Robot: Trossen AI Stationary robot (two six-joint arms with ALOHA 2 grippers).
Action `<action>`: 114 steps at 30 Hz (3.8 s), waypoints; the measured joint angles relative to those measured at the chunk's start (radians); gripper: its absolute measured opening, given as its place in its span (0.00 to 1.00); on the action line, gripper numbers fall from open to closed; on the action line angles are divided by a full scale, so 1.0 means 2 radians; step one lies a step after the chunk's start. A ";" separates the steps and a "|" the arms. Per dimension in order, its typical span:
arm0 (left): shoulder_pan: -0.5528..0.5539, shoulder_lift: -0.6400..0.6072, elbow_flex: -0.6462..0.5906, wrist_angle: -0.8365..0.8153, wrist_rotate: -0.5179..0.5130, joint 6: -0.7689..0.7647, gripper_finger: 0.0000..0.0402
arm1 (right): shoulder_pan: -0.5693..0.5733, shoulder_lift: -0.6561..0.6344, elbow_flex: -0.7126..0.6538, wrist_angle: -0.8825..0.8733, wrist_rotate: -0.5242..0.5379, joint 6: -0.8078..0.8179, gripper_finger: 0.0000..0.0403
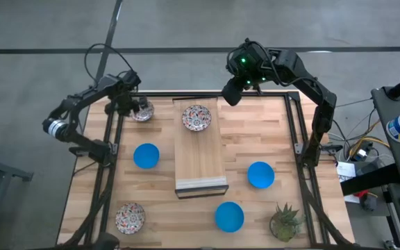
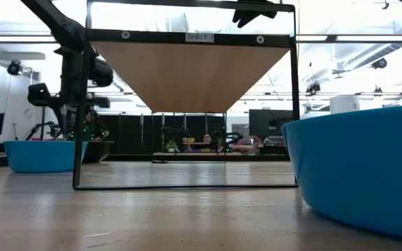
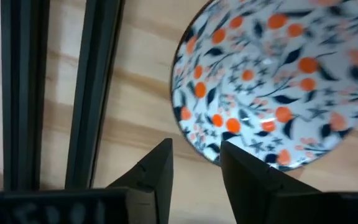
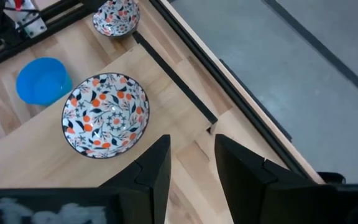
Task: Pick & Place Mini bowls
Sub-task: Stack the top white patterned bowl on top of the white patterned bowl on the shelf
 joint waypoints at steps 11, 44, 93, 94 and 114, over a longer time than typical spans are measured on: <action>-0.002 0.012 -0.022 0.012 0.001 -0.043 0.31 | 0.000 0.000 0.000 0.000 0.000 -0.055 0.27; -0.003 0.042 -0.040 0.122 0.024 -0.074 0.02 | -0.011 -0.001 0.000 0.003 0.000 -0.094 0.20; -0.039 -0.197 0.023 0.101 0.256 -0.097 0.00 | -0.011 -0.001 0.000 0.003 -0.001 -0.037 0.16; -0.046 -0.200 0.028 0.101 0.257 -0.100 0.00 | -0.011 -0.001 0.000 0.003 -0.001 -0.031 0.16; -0.258 -0.094 0.206 0.101 0.215 -0.115 0.00 | 0.005 -0.042 0.000 0.077 -0.039 -0.004 0.13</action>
